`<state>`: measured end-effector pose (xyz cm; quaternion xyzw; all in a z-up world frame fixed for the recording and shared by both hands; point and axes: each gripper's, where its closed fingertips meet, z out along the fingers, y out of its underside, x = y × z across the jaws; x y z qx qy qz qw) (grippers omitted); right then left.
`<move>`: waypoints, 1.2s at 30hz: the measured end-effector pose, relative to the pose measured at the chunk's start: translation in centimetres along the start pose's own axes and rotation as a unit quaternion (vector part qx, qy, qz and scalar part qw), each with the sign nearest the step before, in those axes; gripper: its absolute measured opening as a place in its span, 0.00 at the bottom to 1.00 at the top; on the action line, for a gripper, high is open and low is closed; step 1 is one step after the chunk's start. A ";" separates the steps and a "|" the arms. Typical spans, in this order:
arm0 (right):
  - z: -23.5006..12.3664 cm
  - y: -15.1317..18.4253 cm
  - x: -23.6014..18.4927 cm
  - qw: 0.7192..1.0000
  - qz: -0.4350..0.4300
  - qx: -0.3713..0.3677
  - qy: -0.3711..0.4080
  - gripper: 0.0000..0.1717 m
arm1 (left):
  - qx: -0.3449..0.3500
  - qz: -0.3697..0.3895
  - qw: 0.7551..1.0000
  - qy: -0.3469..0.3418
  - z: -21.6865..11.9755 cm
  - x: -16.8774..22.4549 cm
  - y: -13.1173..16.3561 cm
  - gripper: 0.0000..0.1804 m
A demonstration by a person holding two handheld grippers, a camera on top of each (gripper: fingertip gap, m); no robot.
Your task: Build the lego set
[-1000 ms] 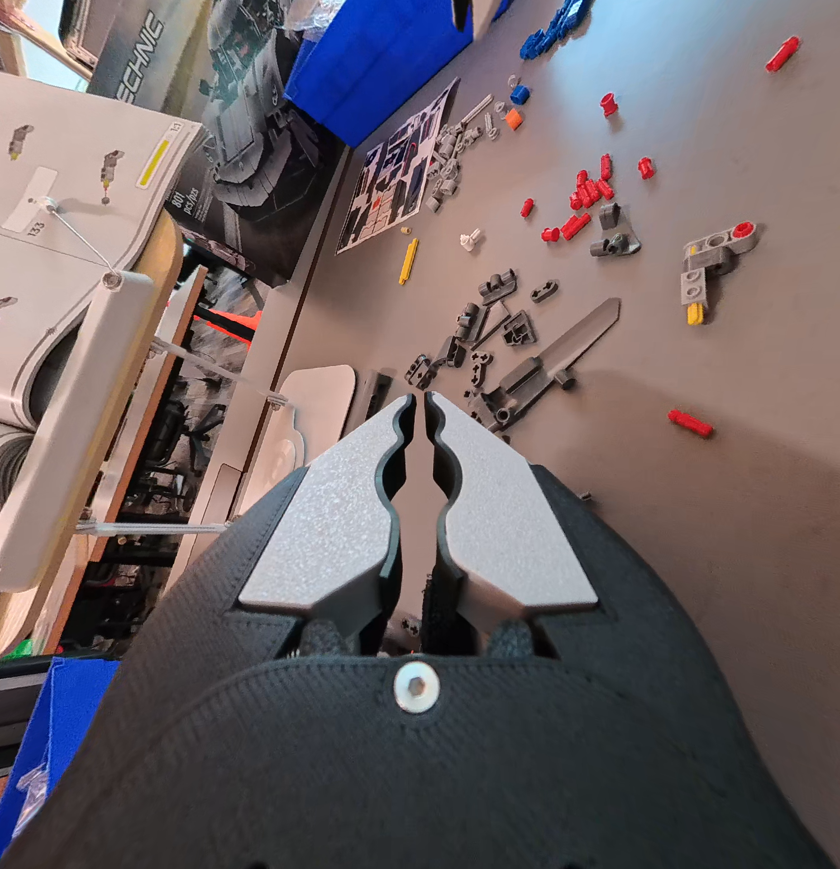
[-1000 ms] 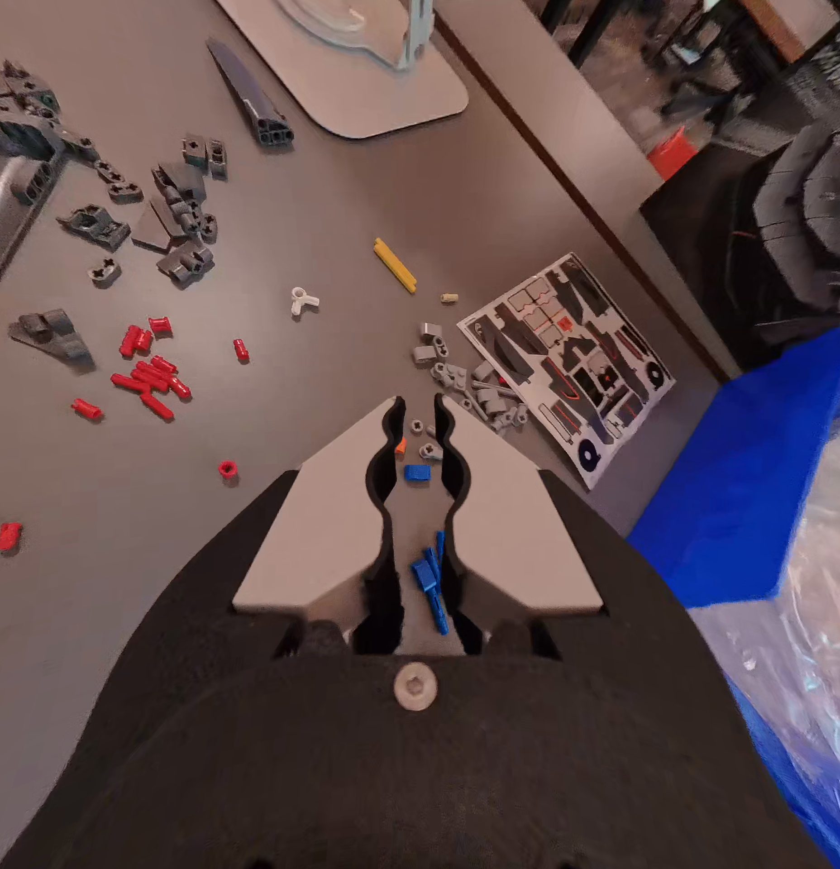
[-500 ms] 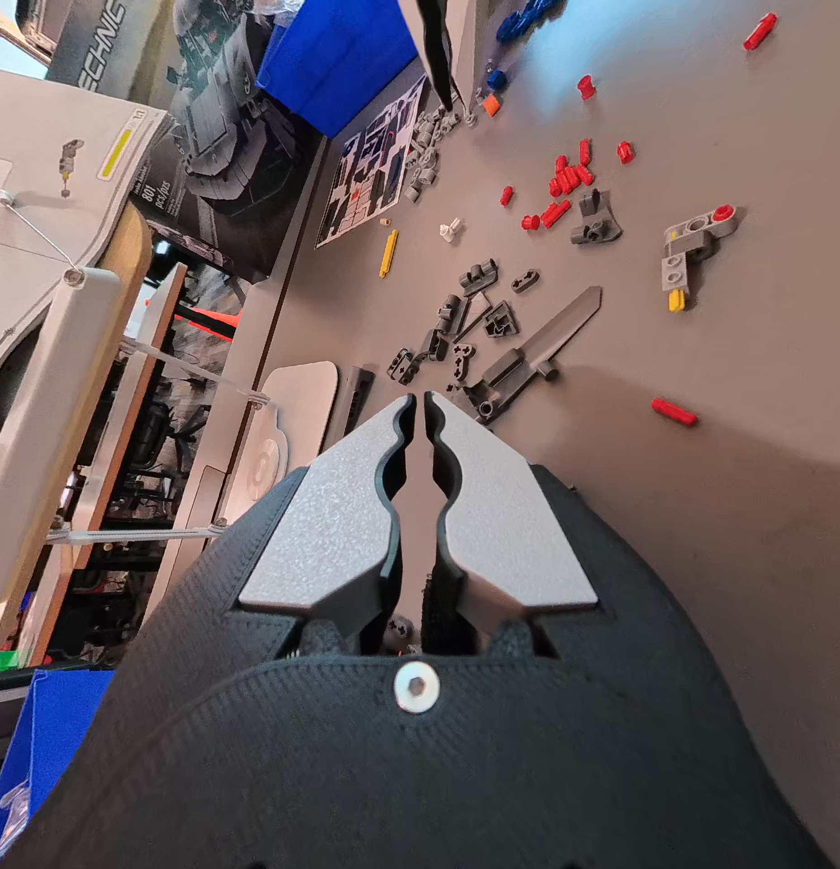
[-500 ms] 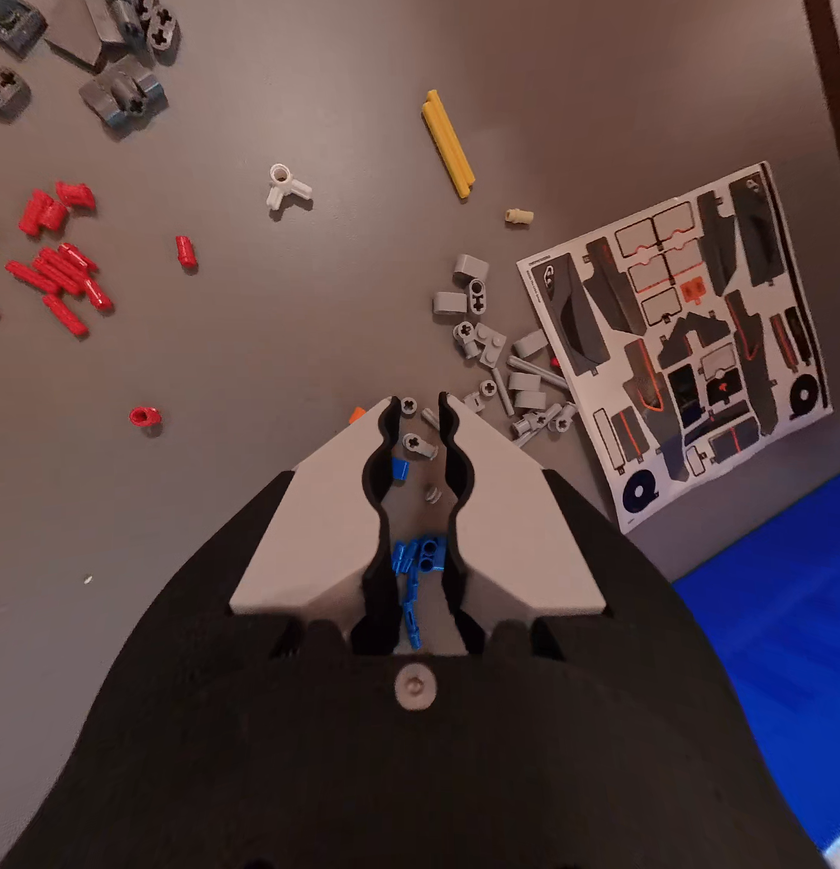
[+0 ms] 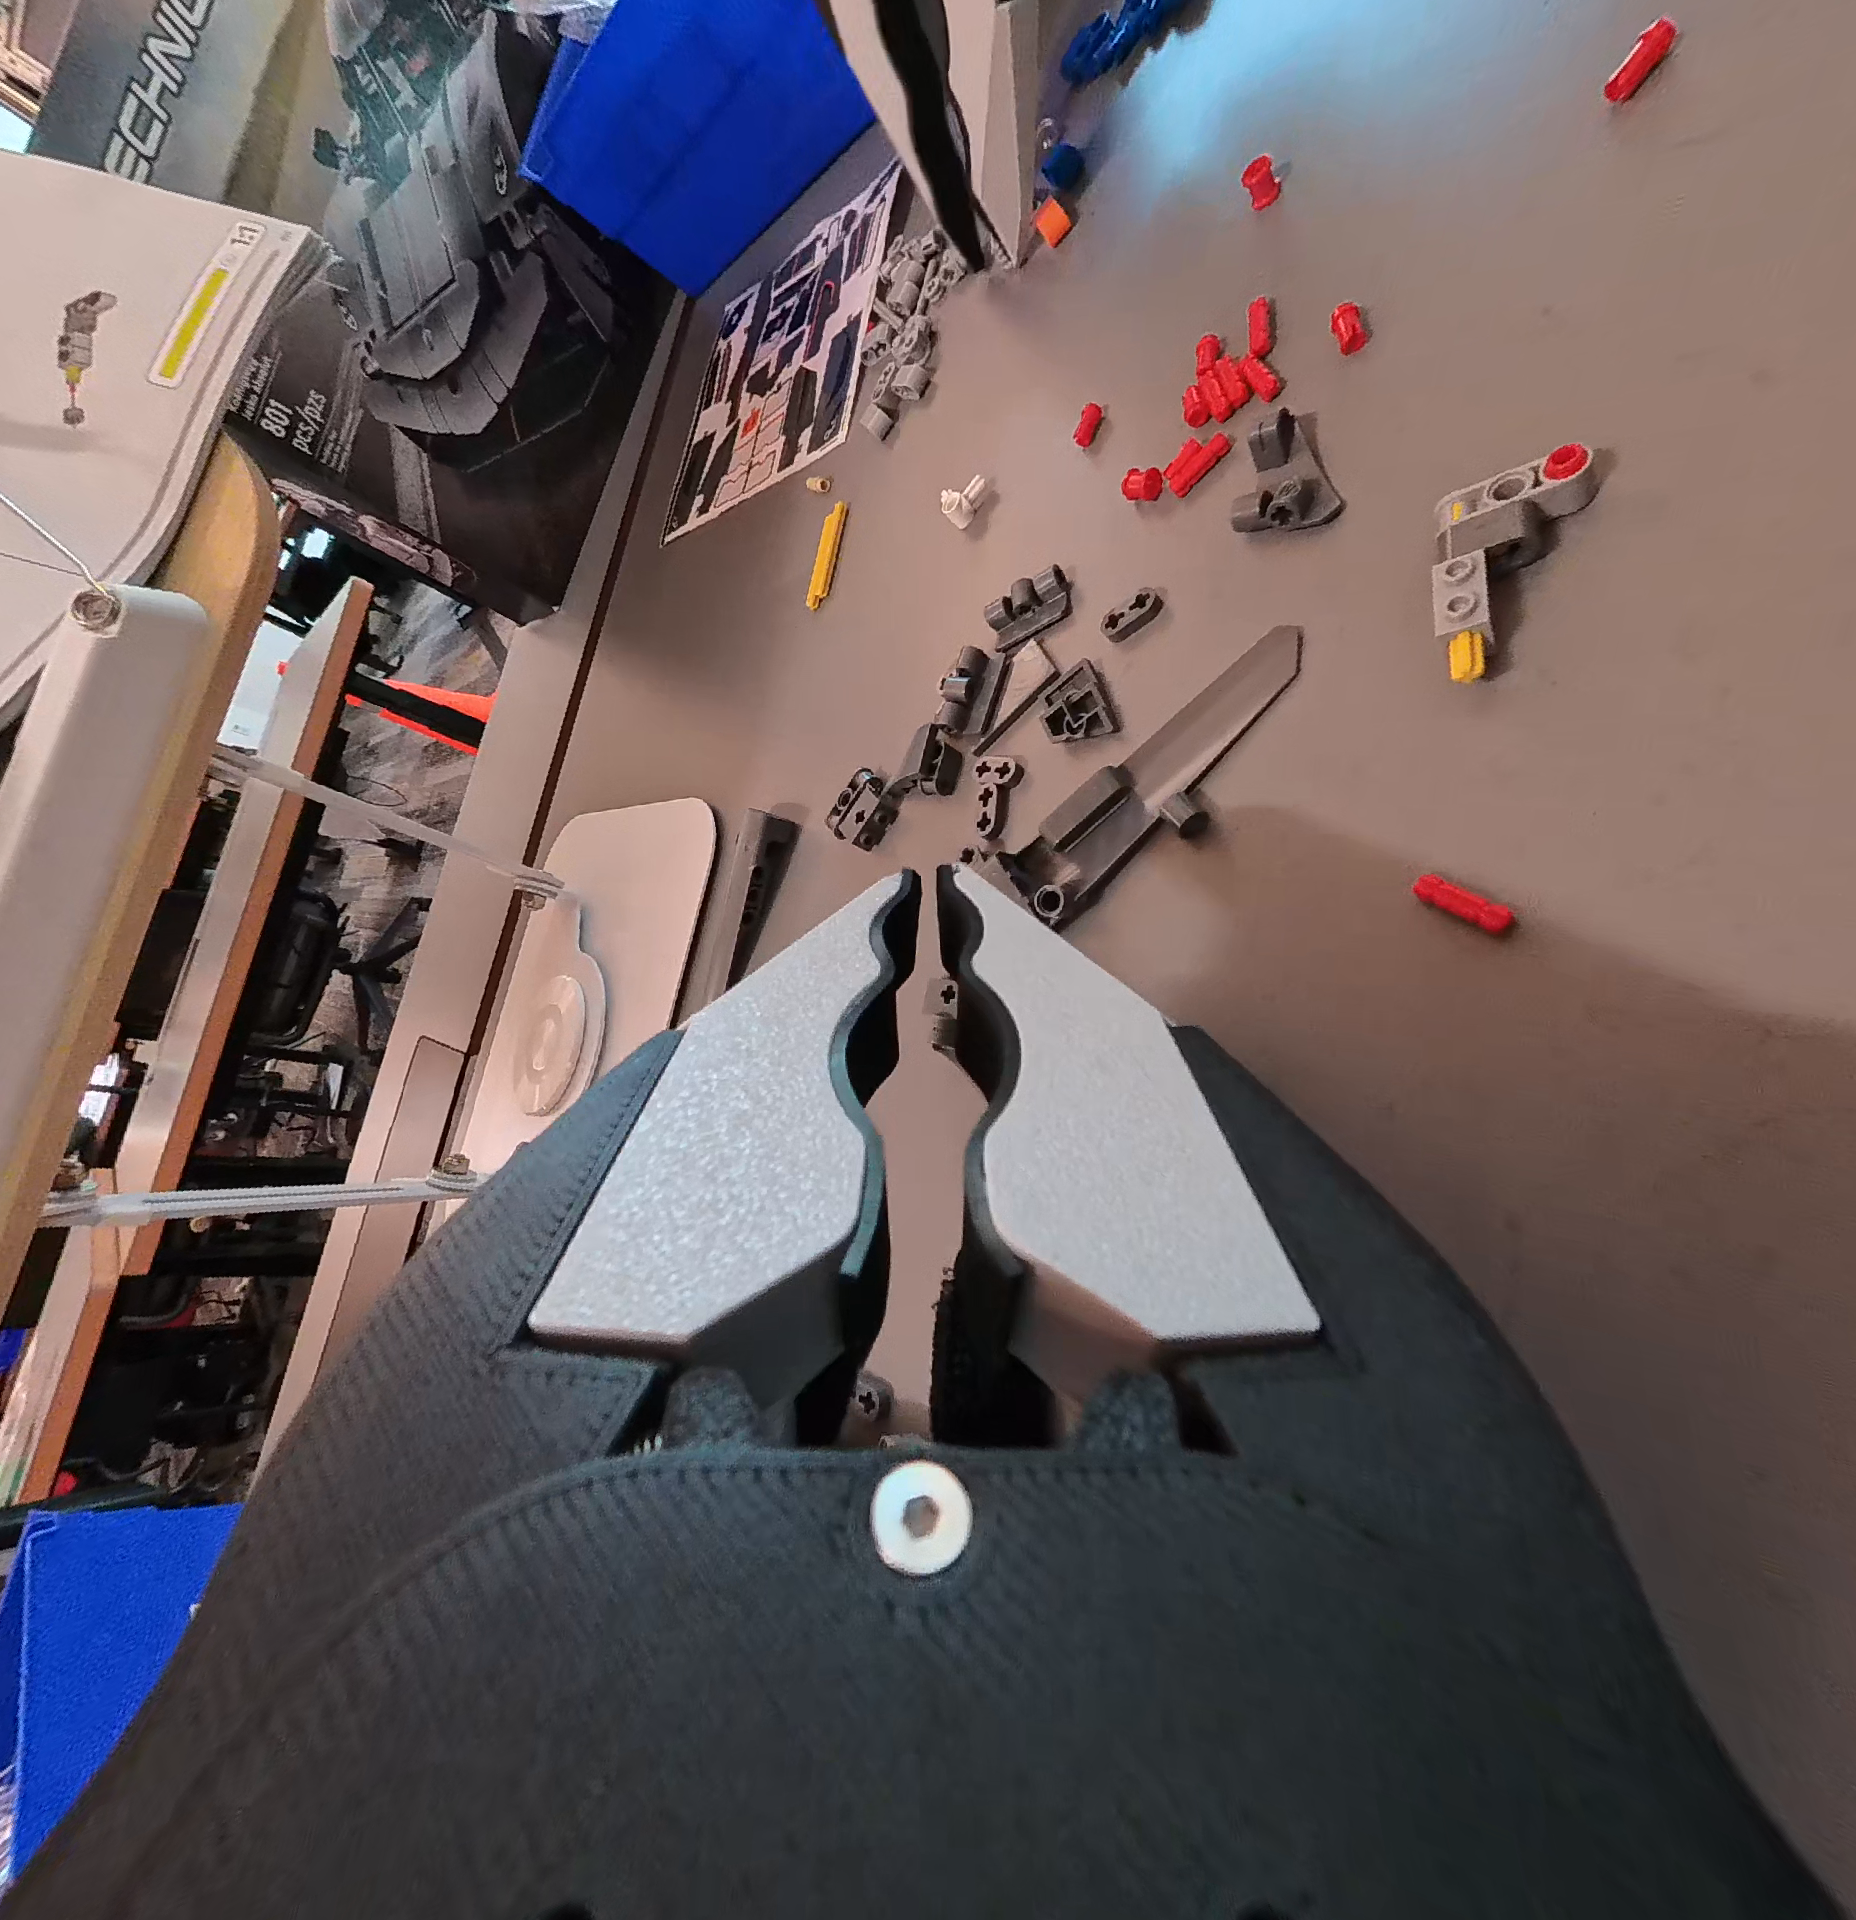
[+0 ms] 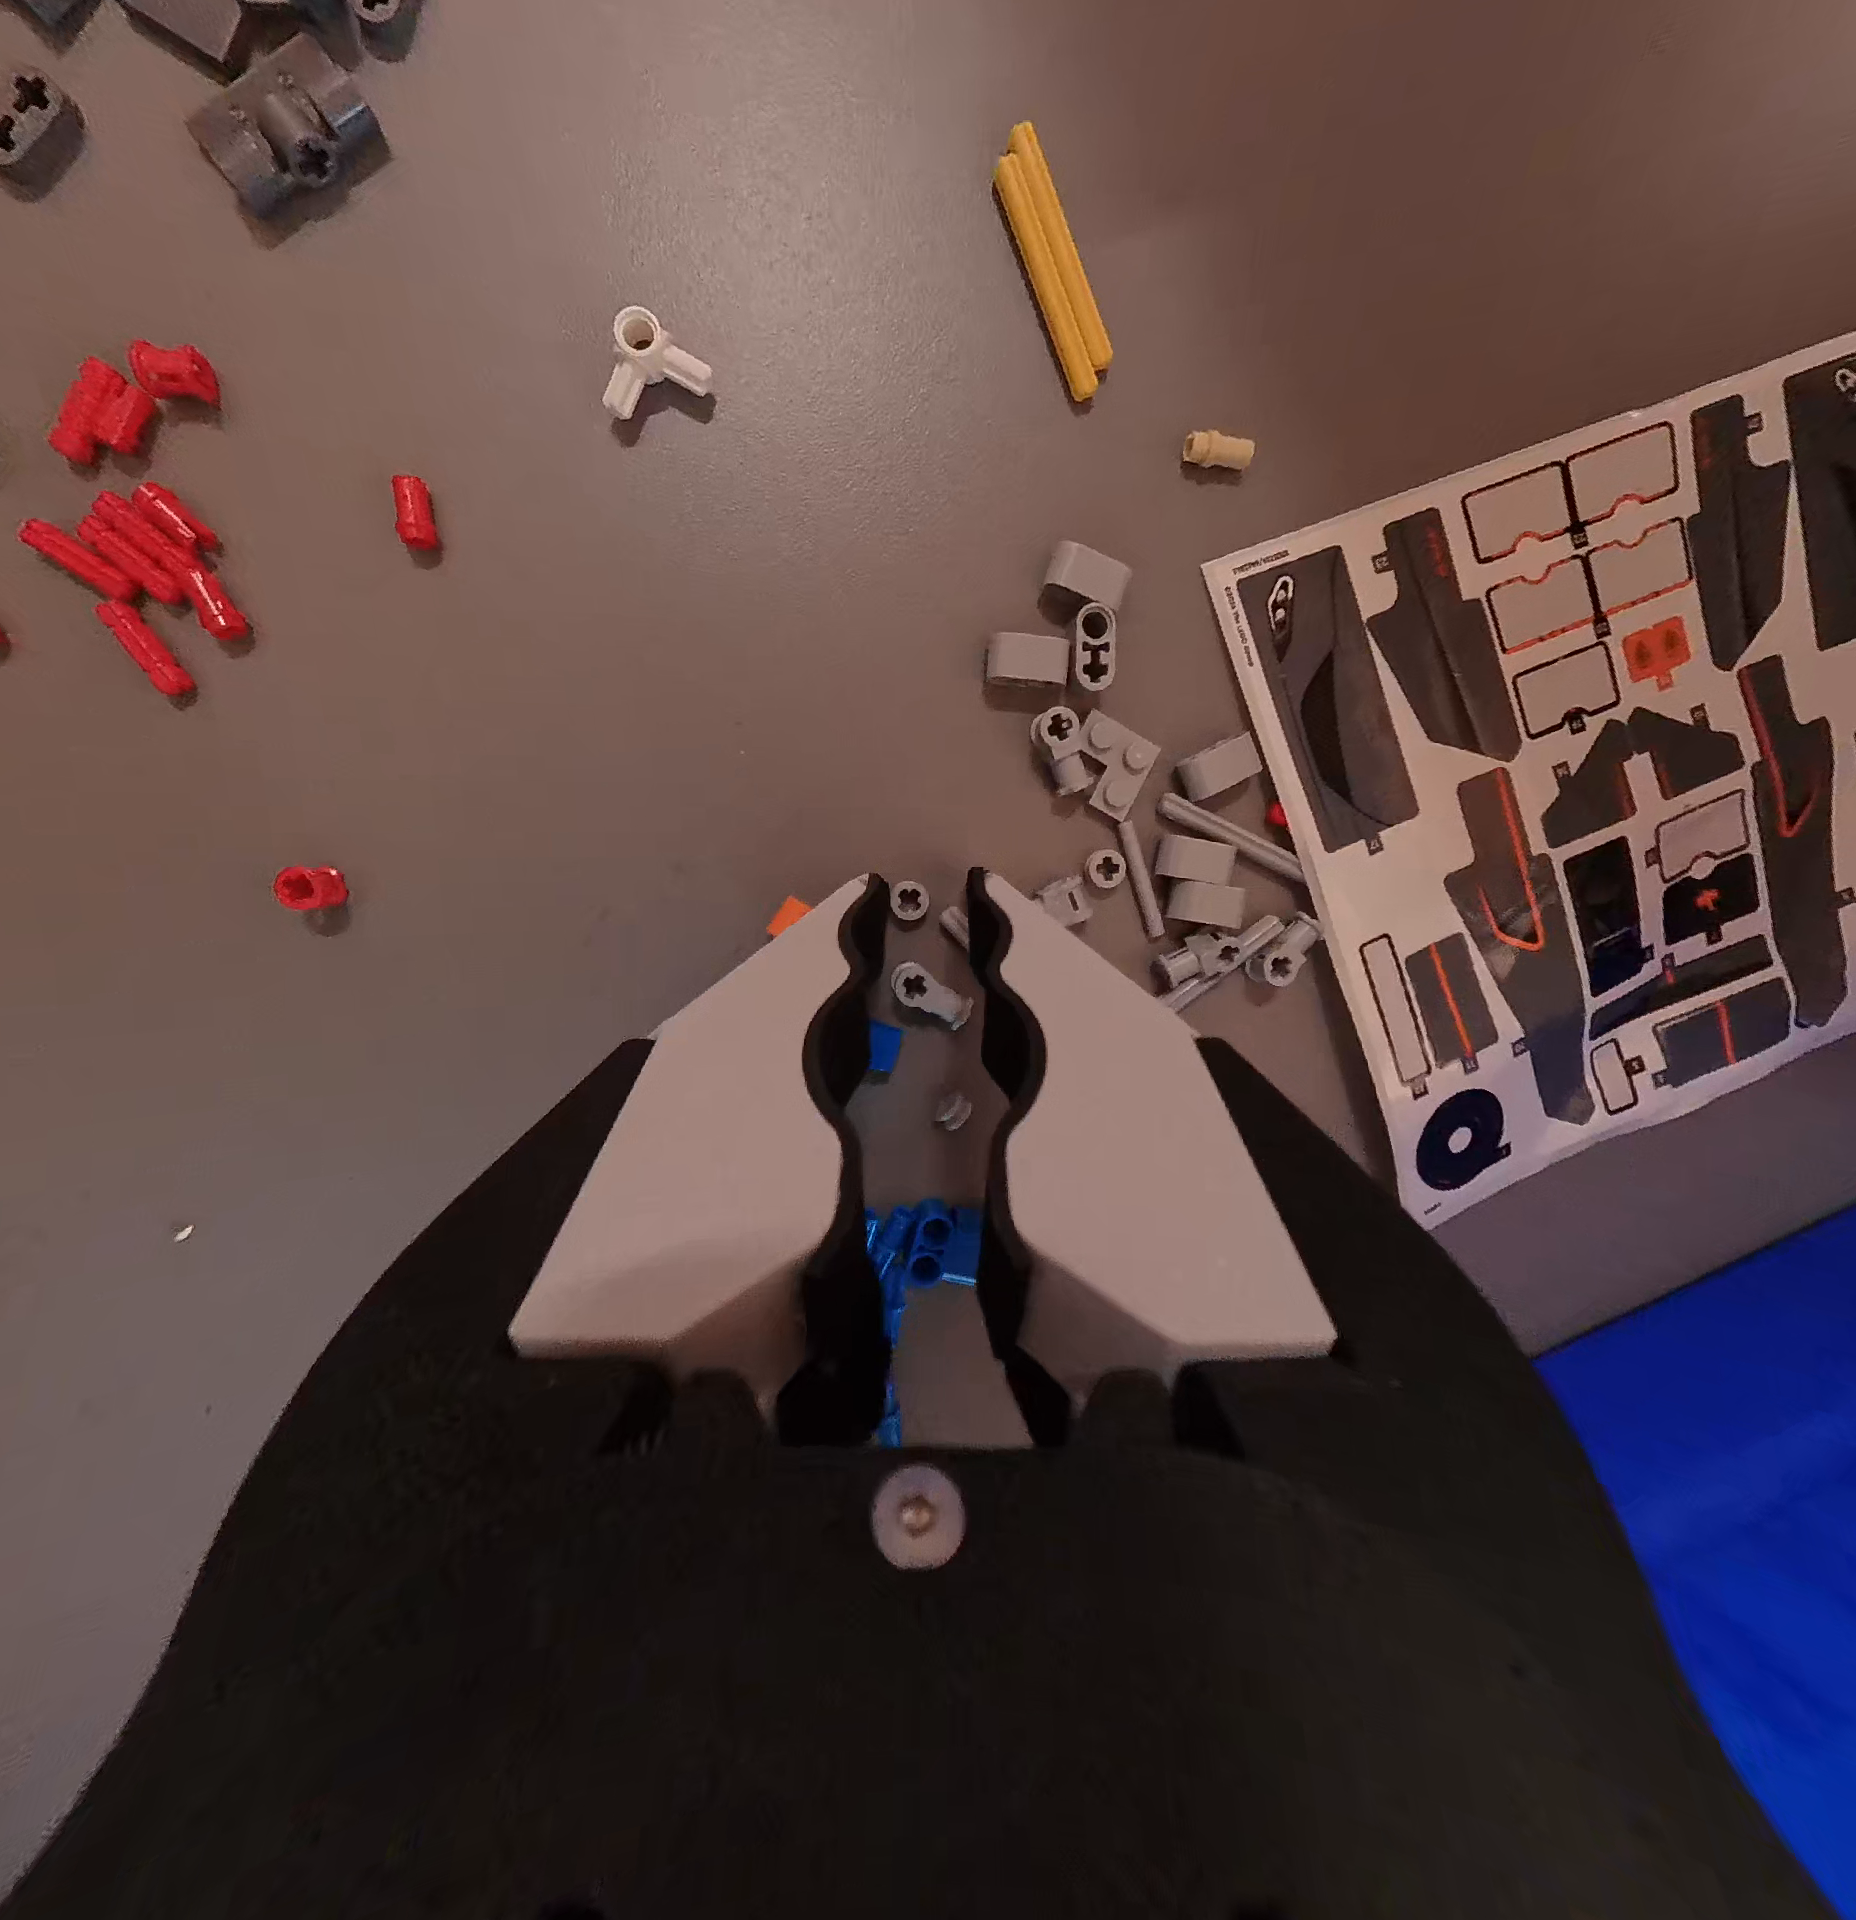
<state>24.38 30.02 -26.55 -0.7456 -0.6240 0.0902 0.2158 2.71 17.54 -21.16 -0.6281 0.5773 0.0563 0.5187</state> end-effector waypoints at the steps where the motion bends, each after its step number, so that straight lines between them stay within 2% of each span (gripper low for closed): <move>1: 0.0 0.1 0.0 1.000 0.003 0.001 -0.002 0.08 | 0.000 -0.001 1.000 0.000 0.0 0.0 0.0 0.01; 8: -0.1 0.3 -0.2 1.000 0.011 0.007 -0.020 0.02 | -0.002 -0.001 1.000 0.004 0.1 0.1 0.1 0.01; 19: -0.1 -0.2 -0.8 0.999 0.004 0.026 -0.024 0.02 | 0.007 -0.002 1.000 0.009 0.0 0.2 -0.2 0.01; 24: -2.0 -2.2 -2.1 0.997 -0.018 0.072 -0.013 0.02 | 0.038 0.025 0.998 0.047 -0.4 1.8 -2.3 0.02; 28: -3.6 -3.5 -3.6 0.993 -0.037 0.107 -0.007 0.02 | 0.004 0.055 0.992 0.115 0.0 4.6 -2.9 0.00; 36: -3.3 -4.1 -5.7 0.990 -0.071 0.117 -0.020 0.02 | -0.043 0.109 0.981 0.154 2.5 7.5 -2.3 0.00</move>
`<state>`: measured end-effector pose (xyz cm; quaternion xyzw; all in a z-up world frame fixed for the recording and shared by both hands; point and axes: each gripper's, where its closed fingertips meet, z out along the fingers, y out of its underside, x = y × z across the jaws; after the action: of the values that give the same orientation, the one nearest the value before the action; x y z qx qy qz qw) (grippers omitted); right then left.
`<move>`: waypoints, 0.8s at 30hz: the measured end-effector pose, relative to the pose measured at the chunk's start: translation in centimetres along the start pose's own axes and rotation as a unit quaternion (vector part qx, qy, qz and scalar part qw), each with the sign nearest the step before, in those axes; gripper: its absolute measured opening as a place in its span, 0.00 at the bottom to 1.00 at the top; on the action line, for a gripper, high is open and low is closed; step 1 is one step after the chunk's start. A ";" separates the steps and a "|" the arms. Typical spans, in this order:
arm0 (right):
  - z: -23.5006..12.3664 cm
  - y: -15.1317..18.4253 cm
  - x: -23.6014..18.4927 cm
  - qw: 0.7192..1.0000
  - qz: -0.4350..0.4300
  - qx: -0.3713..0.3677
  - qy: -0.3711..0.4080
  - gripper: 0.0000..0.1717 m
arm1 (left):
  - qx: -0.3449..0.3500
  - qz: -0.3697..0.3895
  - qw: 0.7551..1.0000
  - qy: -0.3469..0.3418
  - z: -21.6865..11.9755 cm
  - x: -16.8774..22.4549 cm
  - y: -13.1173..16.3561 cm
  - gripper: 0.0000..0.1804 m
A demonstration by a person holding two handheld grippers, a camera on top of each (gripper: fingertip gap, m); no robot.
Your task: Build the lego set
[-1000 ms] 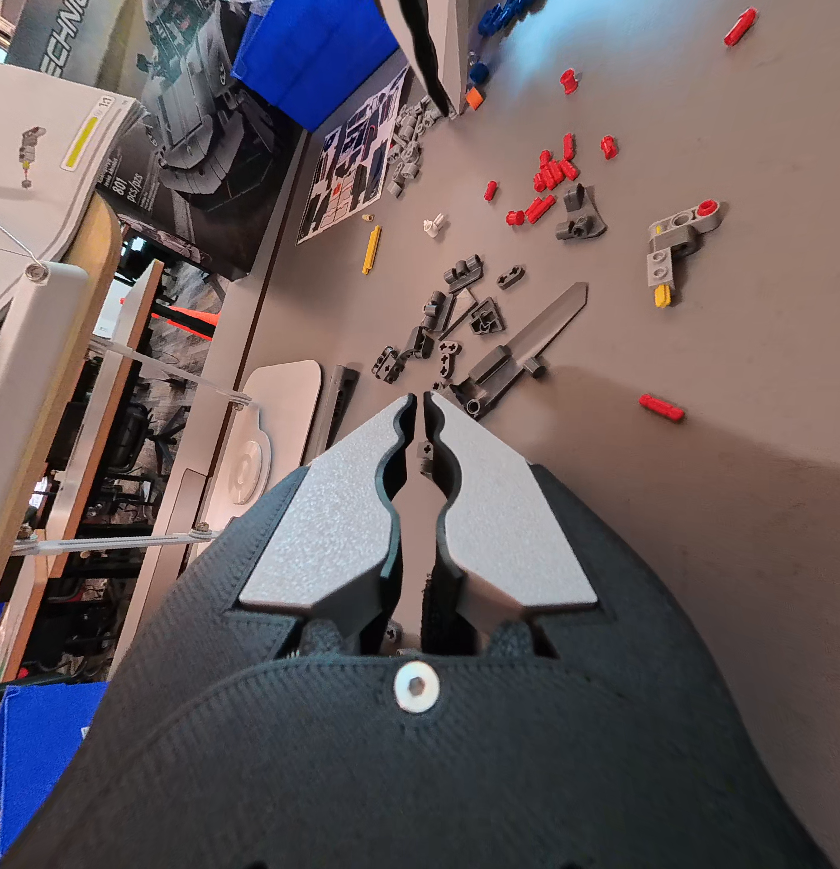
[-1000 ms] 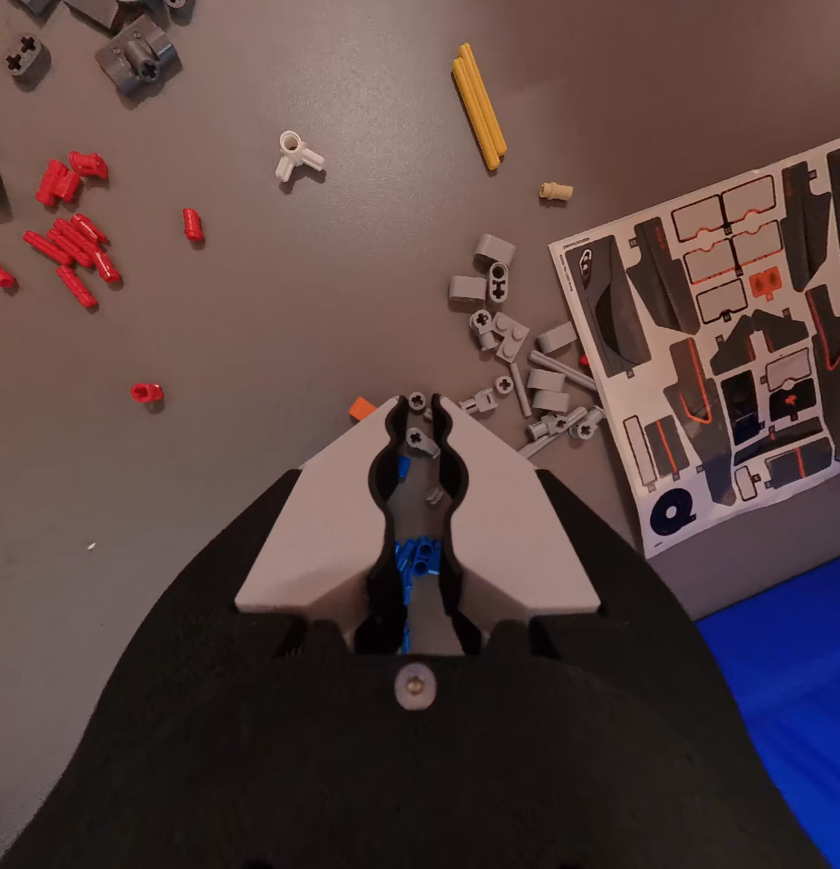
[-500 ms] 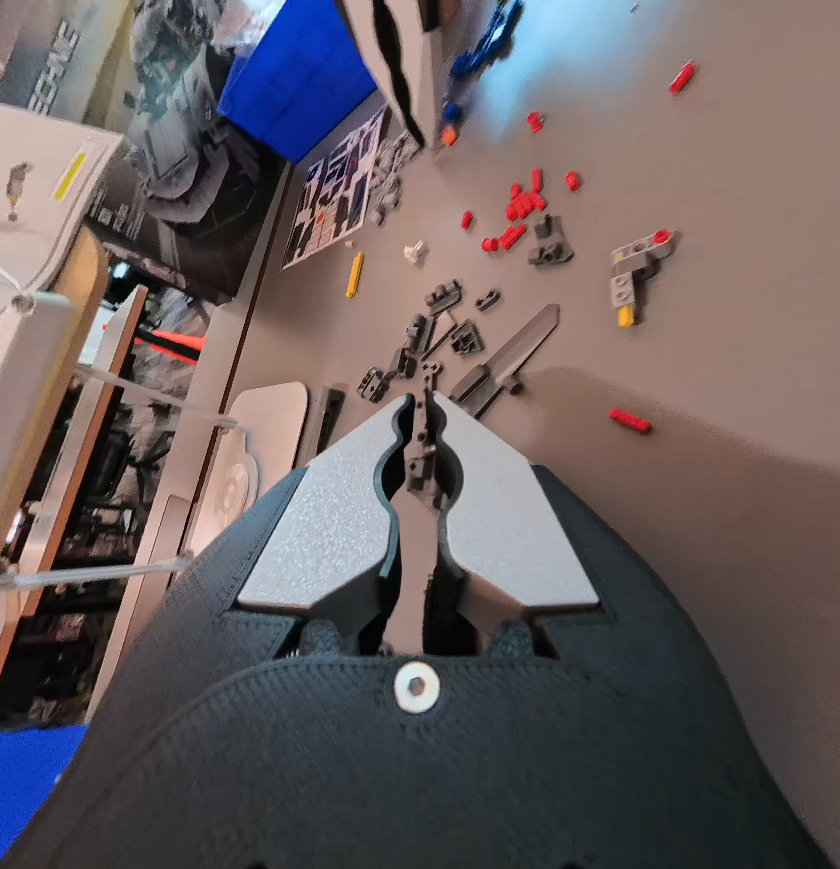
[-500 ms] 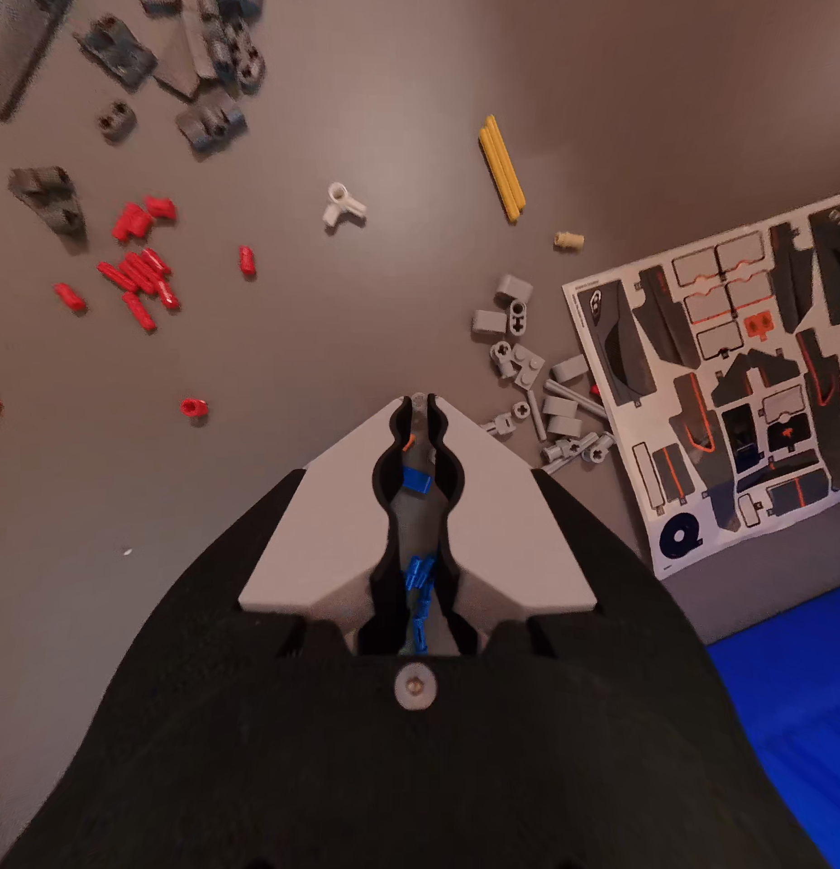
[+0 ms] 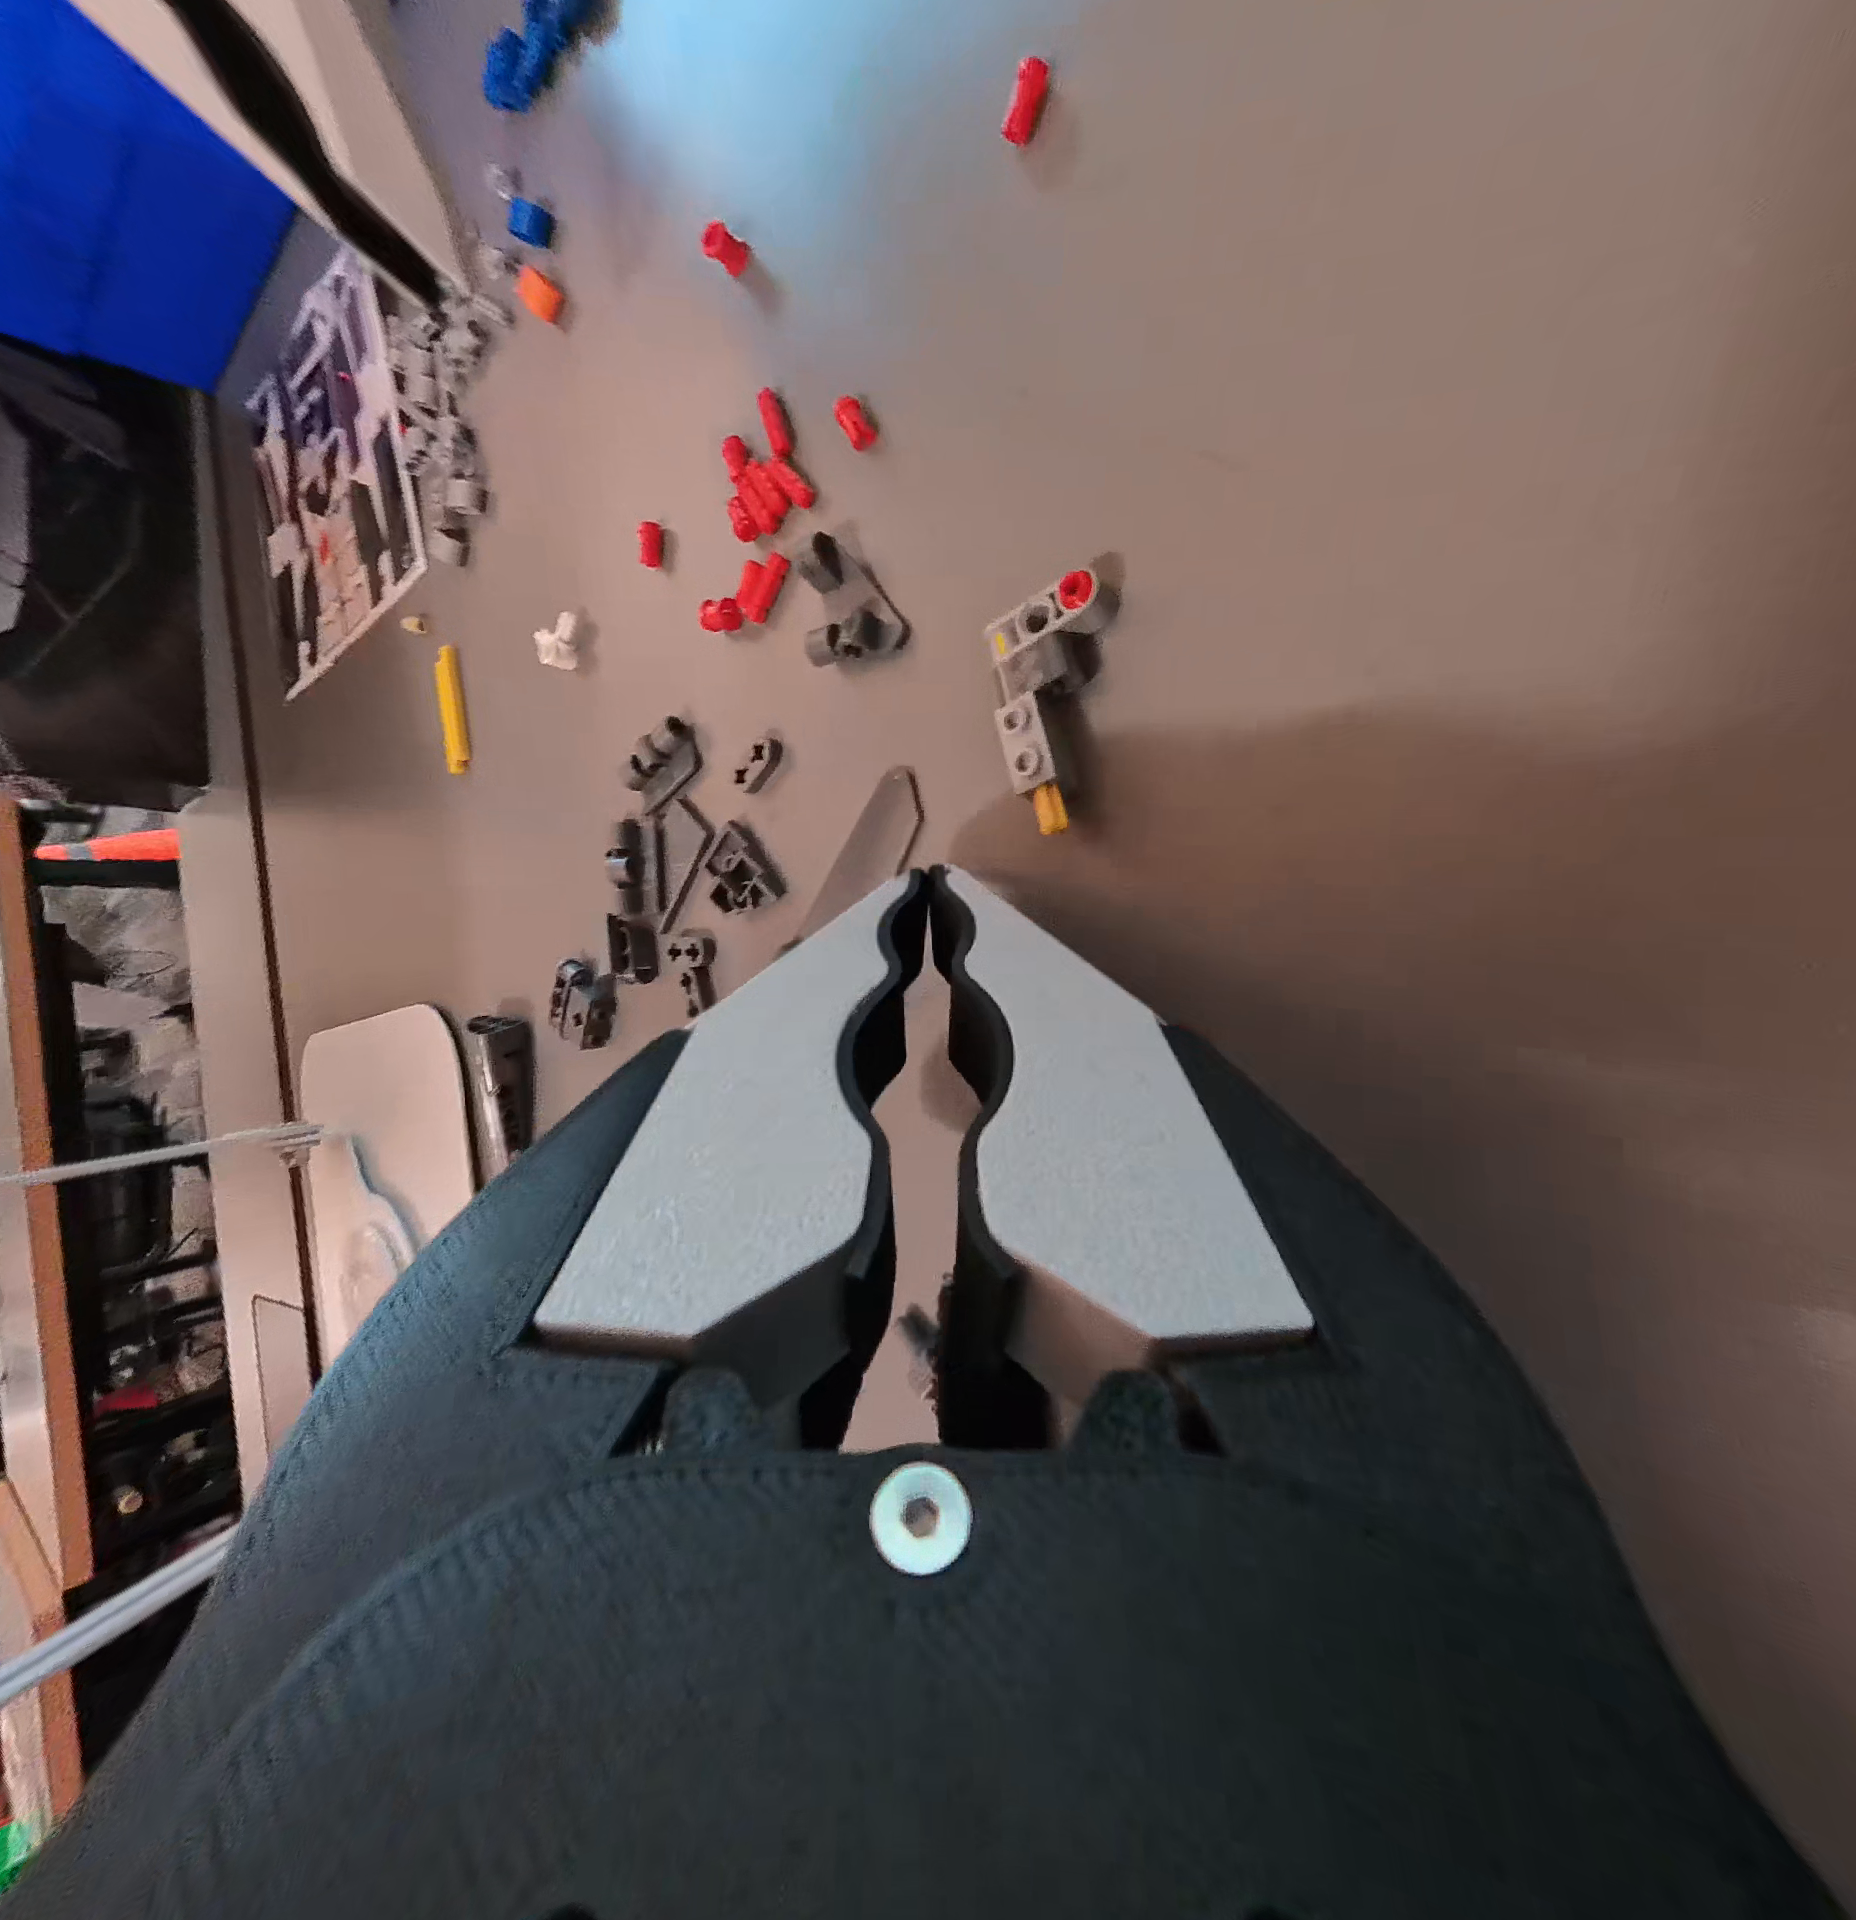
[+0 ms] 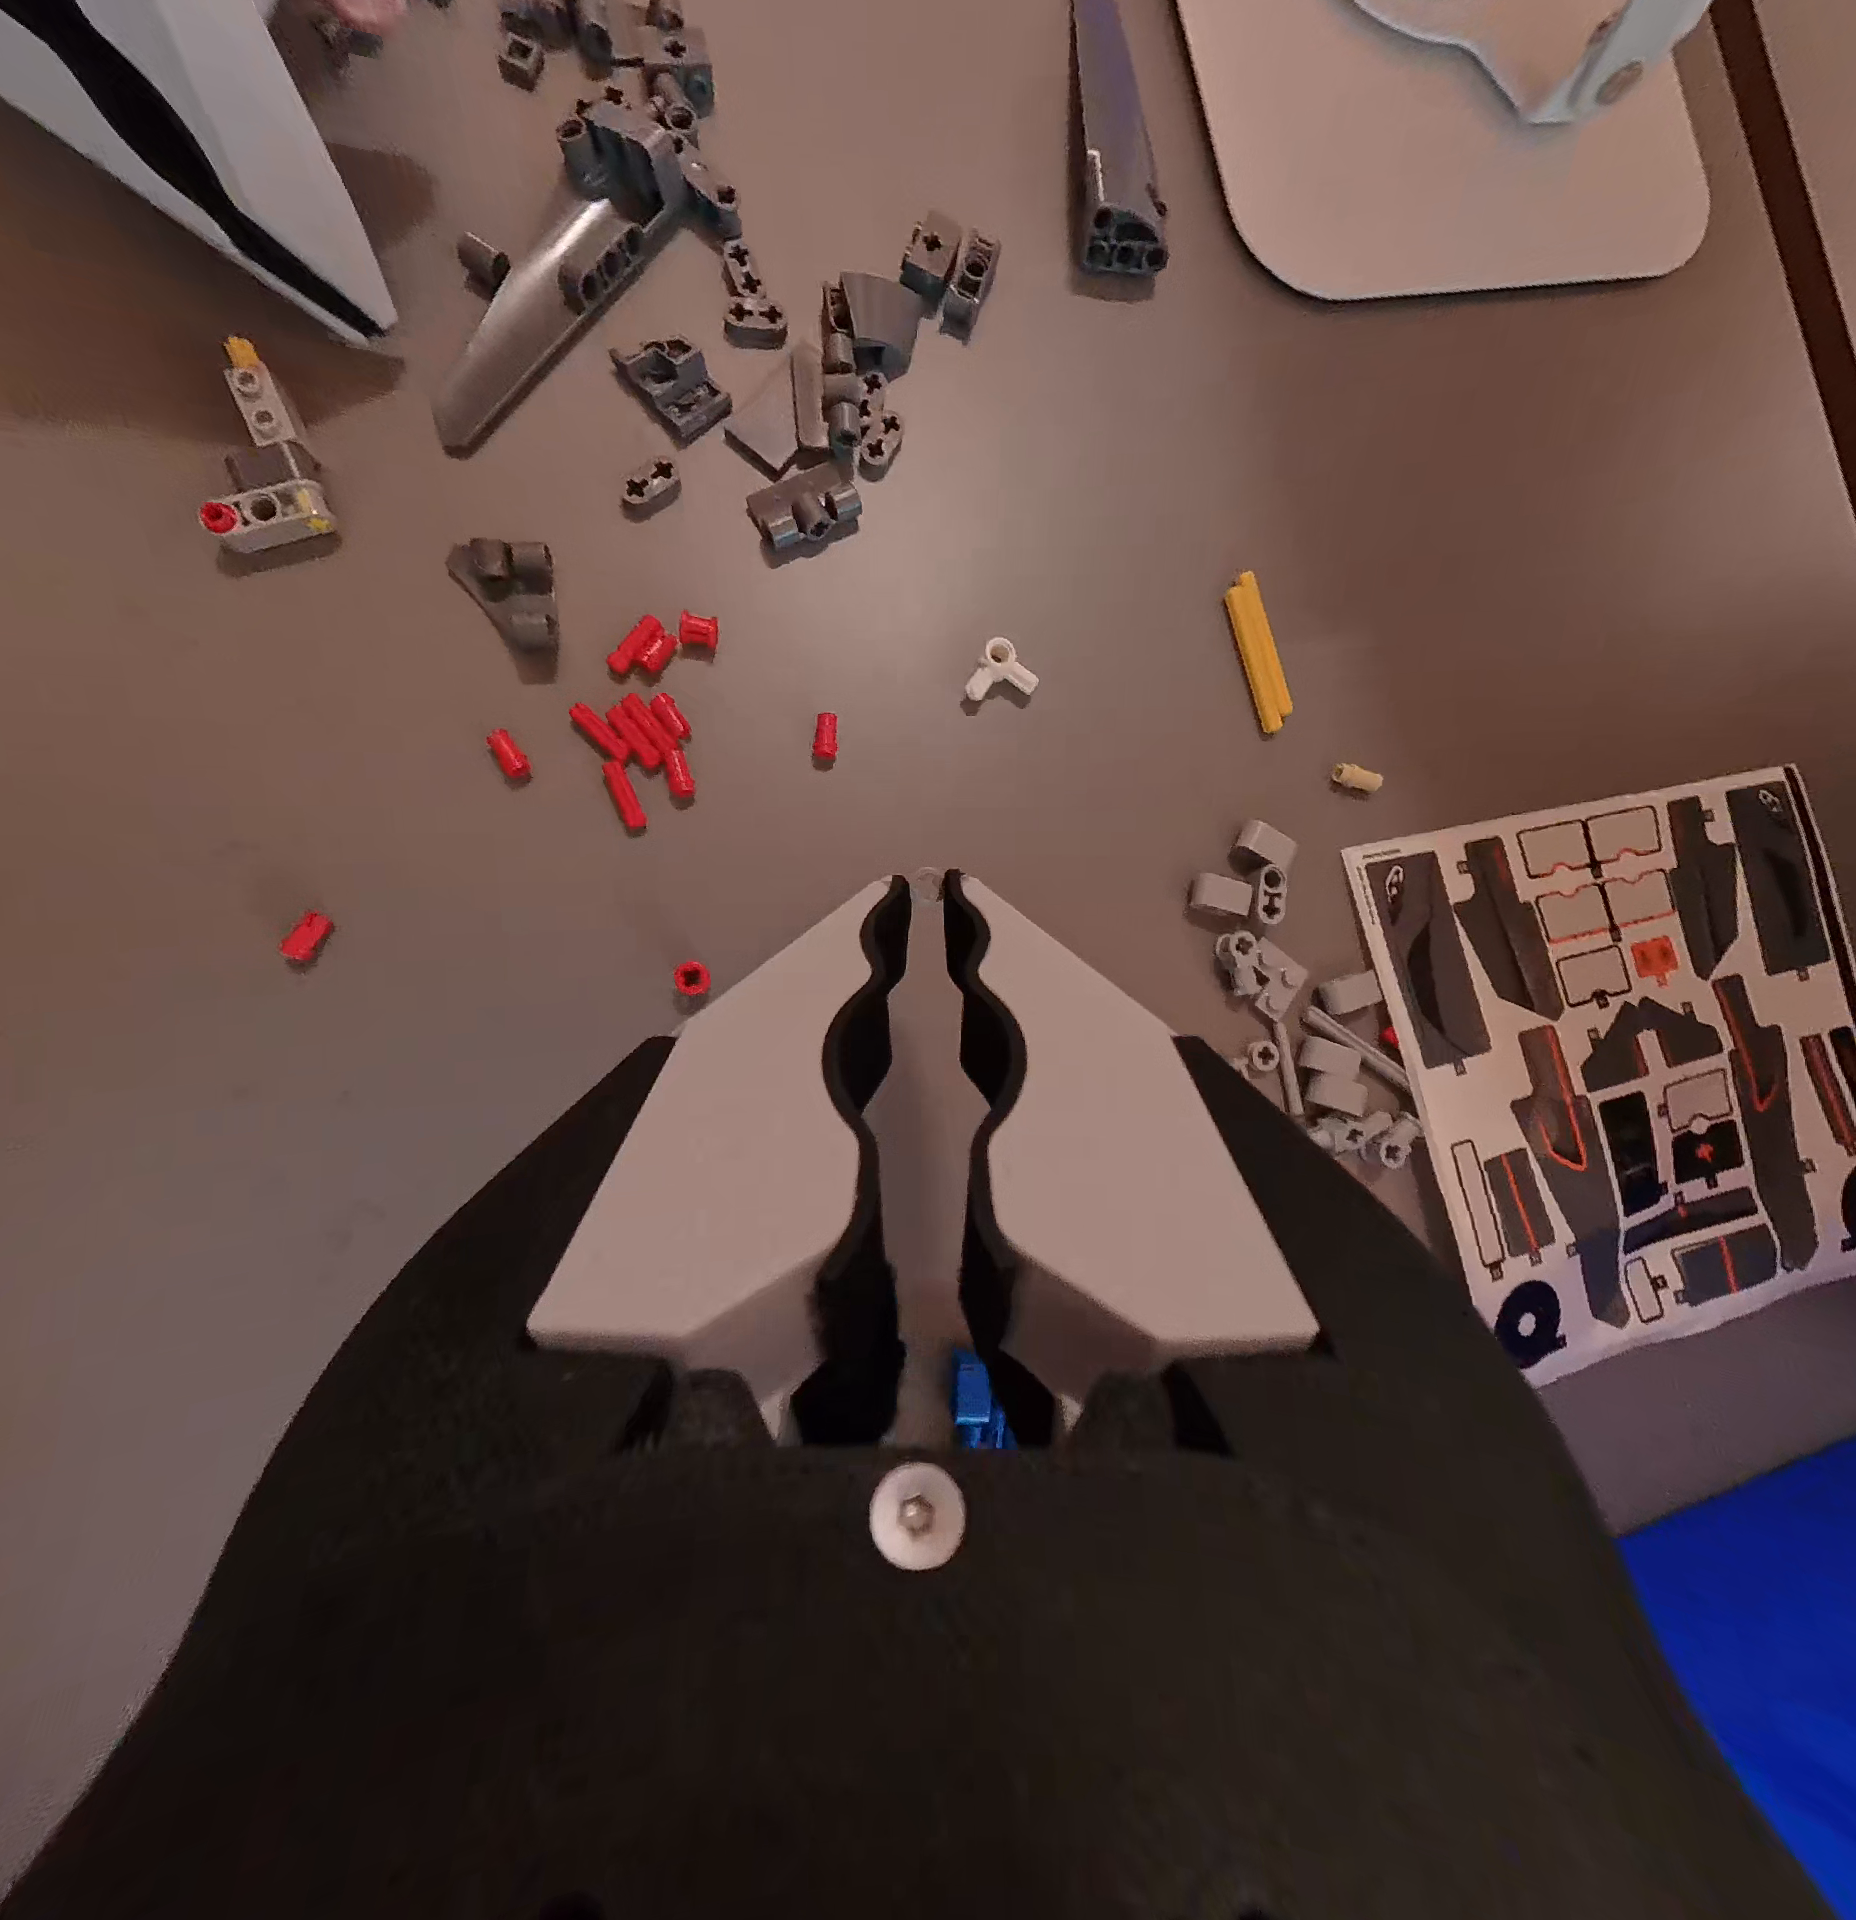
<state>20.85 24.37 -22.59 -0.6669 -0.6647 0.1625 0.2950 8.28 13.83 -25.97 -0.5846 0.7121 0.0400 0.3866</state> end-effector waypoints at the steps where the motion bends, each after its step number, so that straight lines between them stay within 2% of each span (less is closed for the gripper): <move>1: 0.0 -0.2 -0.1 1.000 -0.002 0.004 -0.003 0.02 | -0.002 0.003 1.000 0.006 0.2 0.3 0.0 0.00; 7: -0.1 -0.5 -0.2 1.000 -0.008 0.013 -0.004 0.02 | 0.006 0.017 1.000 0.016 0.1 1.8 -1.7 0.00; 10: 0.0 -0.5 -0.1 1.000 -0.007 0.013 -0.003 0.02 | 0.028 0.016 0.999 0.034 -0.6 3.3 -3.7 0.00; 12: 0.0 -0.5 -0.1 1.000 -0.007 0.014 -0.003 0.02 | 0.034 0.035 0.999 0.008 -1.1 3.1 -4.7 0.00; 14: -0.1 -0.6 -0.2 1.000 -0.008 0.018 -0.002 0.02 | 0.024 0.047 0.998 -0.029 -1.4 1.8 -4.5 0.00; 16: -0.3 -0.9 -0.3 1.000 -0.011 0.023 -0.003 0.02 | 0.035 0.022 0.999 -0.034 -1.7 0.9 -4.3 0.00; 19: -0.2 -1.1 -0.6 0.999 -0.016 0.027 -0.007 0.02 | 0.049 -0.019 0.998 -0.020 -1.3 0.3 -4.3 0.03; 24: 0.2 -1.3 -1.2 0.999 -0.026 0.026 -0.018 0.02 | 0.027 -0.028 0.999 0.011 0.4 0.6 -4.2 0.08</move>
<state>19.67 23.13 -22.16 -0.6382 -0.6828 0.1842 0.3044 12.06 12.19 -24.95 -0.5939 0.7007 0.0037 0.3953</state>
